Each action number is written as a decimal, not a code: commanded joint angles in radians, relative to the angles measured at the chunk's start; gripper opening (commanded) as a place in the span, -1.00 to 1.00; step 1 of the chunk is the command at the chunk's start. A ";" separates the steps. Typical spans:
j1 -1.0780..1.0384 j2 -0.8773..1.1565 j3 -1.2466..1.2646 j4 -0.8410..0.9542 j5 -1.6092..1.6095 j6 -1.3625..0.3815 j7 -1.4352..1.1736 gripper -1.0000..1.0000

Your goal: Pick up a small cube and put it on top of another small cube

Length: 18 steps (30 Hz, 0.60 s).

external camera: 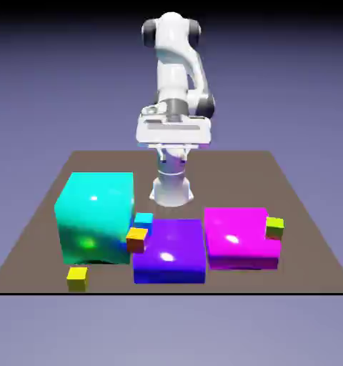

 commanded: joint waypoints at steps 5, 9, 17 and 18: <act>0.027 0.181 -0.101 0.149 0.058 -0.148 -0.077 0.00; 0.048 0.326 -0.182 0.269 0.104 -0.266 -0.138 0.00; 0.091 0.616 -0.344 0.507 0.195 -0.503 -0.261 0.00; 0.096 0.652 -0.364 0.537 0.207 -0.532 -0.276 0.00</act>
